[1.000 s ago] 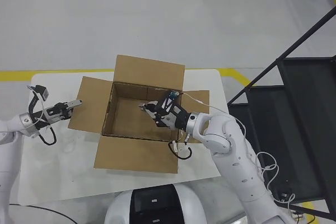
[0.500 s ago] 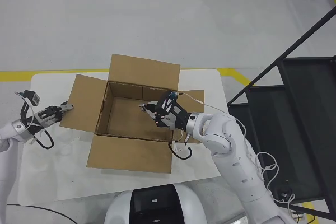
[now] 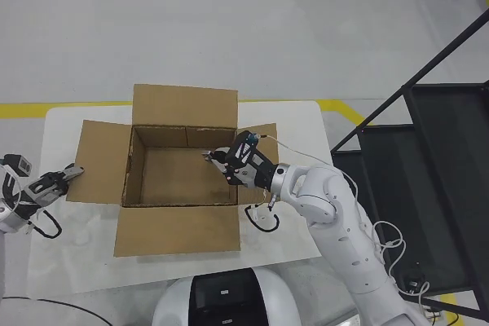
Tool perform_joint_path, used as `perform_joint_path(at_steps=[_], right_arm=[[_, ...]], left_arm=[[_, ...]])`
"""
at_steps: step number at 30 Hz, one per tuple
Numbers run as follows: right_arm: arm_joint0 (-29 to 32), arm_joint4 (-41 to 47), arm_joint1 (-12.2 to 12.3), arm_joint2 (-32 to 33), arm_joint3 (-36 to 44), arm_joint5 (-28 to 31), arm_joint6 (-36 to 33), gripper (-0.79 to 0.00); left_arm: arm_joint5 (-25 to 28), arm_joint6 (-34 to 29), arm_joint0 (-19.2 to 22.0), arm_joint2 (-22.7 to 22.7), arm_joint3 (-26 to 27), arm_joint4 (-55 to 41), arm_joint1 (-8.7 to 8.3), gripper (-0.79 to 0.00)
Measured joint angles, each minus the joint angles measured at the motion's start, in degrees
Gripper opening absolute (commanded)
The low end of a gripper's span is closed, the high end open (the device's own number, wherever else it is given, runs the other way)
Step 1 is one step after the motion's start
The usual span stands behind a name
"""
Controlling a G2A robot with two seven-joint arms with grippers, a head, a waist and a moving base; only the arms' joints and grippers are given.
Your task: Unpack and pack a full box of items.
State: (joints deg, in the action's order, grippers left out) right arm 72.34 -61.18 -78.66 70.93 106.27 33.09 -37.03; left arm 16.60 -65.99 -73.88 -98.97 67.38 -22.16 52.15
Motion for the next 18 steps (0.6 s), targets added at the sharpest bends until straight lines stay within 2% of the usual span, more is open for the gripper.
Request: perform_joint_path(at_steps=[3, 11, 18], right_arm=[[0.0, 0.0, 0.0, 0.0, 0.0, 0.0, 0.0, -0.785], [0.0, 0.0, 0.0, 0.0, 0.0, 0.0, 0.0, -0.785], [0.1, 0.1, 0.0, 0.0, 0.1, -0.3, 0.4, -0.785]], left_arm=[[-0.2, 1.4, -1.3, -0.8, 1.5, 0.0, -0.14, 0.0], [1.5, 5.6, -1.3, -3.6, 4.7, -2.2, -0.35, 0.0], [5.1, 13.4, -2.4, -7.5, 9.1, -4.2, -0.35, 0.0]])
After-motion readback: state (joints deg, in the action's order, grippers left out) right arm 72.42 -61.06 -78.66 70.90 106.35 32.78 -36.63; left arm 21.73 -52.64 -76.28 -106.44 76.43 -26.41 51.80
